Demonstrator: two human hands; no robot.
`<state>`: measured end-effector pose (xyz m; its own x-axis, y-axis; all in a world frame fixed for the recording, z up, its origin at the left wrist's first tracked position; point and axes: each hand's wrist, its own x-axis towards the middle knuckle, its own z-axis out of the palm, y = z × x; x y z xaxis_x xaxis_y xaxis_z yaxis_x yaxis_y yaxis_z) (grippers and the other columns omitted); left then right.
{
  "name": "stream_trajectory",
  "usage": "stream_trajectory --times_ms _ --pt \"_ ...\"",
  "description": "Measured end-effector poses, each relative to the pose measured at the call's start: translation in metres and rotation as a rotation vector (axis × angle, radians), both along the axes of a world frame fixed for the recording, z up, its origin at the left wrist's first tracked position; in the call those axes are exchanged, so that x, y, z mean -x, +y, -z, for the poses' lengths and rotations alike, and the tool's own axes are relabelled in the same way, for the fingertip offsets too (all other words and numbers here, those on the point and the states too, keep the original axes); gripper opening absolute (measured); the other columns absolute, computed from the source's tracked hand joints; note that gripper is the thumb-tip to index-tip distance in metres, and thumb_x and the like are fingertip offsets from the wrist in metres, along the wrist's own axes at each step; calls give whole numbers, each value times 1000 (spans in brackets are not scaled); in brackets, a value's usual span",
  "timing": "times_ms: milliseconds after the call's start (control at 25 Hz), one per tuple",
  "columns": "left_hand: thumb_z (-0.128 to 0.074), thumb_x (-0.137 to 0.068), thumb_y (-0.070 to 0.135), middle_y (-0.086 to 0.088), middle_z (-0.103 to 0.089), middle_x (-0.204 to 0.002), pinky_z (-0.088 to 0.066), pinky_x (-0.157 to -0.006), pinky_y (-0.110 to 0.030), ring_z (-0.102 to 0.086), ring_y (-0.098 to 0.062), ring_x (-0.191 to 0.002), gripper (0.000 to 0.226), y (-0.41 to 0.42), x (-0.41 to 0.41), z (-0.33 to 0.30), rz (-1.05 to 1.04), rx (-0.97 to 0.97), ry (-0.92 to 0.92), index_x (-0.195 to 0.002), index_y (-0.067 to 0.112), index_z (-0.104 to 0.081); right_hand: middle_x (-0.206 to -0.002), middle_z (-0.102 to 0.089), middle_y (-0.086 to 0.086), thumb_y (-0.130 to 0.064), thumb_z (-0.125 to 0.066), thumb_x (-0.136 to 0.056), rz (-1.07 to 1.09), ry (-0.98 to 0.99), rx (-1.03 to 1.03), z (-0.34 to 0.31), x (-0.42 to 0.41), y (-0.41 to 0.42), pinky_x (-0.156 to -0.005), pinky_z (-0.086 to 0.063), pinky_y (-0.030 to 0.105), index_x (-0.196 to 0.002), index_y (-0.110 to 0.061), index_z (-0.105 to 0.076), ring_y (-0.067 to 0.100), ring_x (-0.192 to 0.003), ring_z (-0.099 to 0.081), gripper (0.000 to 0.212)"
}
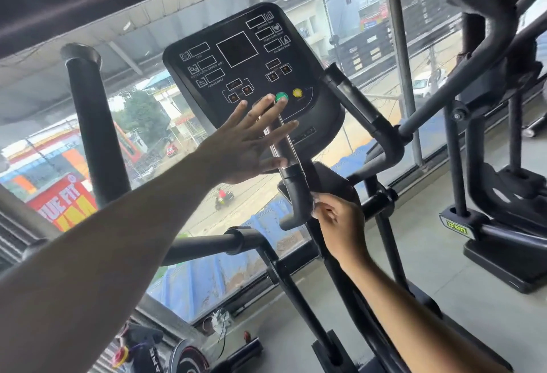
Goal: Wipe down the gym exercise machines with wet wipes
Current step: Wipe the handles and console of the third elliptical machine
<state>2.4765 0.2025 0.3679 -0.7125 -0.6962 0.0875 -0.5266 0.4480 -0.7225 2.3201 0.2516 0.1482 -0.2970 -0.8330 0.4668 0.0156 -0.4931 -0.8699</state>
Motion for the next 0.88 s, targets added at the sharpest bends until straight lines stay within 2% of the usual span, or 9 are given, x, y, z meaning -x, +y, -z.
stream_trajectory --times_ms 40,120,280,400,480,560,680,800,880 --pt "12 -93 81 -5 23 -172 -4 -128 -58 21 -25 -159 87 -2 1 1 7 -5 9 -167 36 1 -85 -76 -19 10 -60 -91 -46 13 -70 -6 3 -8 -76 -55 19 -106 -10 -78 -5 -81 -71 31" --pt "13 -91 82 -4 22 -172 -4 -128 -58 21 -25 -159 89 -3 0 3 15 -26 26 -166 37 0 -87 -78 -14 9 -58 -91 -114 -17 -124 -19 6 -16 -75 -54 17 -105 -12 -79 -4 -83 -71 32" --pt "6 -92 83 -1 24 -172 -3 -129 -57 24 -22 -158 85 -6 -1 2 18 -35 47 -165 40 1 -97 -78 -7 5 -59 -97 -84 -193 -15 -5 -3 0 -83 -59 24 -108 -14 -76 10 -94 -74 28" --pt "5 -92 84 -1 24 -172 -3 -129 -56 24 -22 -158 85 -7 -1 2 23 -40 54 -165 40 2 -93 -79 -6 2 -64 -96 -97 -180 -57 15 -7 11 -84 -61 36 -101 -22 -75 14 -90 -75 27" --pt "8 -90 85 -1 25 -172 -2 -129 -57 25 -22 -158 88 -6 0 0 14 -55 61 -165 40 3 -87 -79 -5 -4 -67 -96 -113 -167 -111 5 -4 0 -80 -61 40 -99 -19 -77 16 -86 -75 19" --pt "11 -89 85 -2 25 -172 -2 -129 -56 25 -22 -158 90 -4 0 1 7 -53 57 -166 39 4 -87 -79 -4 -5 -67 -95 -135 -190 -121 -16 2 -4 -74 -60 31 -100 -17 -78 15 -85 -75 17" --pt "5 -93 82 -3 25 -172 -1 -129 -56 25 -23 -158 86 -5 0 2 9 -35 51 -166 38 3 -90 -79 -2 -2 -68 -93 -183 -212 -80 -29 18 0 -74 -56 19 -100 -21 -77 11 -86 -75 23" --pt "0 -95 81 -4 24 -172 1 -130 -56 24 -24 -158 83 -7 -1 2 13 -21 49 -166 38 4 -89 -78 -3 -2 -68 -93 -146 -57 -70 -14 20 10 -74 -56 18 -102 -23 -75 8 -82 -74 24" --pt "0 -94 80 -5 23 -173 1 -130 -55 23 -25 -158 84 -7 -1 3 18 -17 50 -166 37 3 -85 -76 -9 1 -67 -91 -105 63 -139 -3 13 7 -68 -51 13 -100 -23 -75 -2 -74 -70 27"
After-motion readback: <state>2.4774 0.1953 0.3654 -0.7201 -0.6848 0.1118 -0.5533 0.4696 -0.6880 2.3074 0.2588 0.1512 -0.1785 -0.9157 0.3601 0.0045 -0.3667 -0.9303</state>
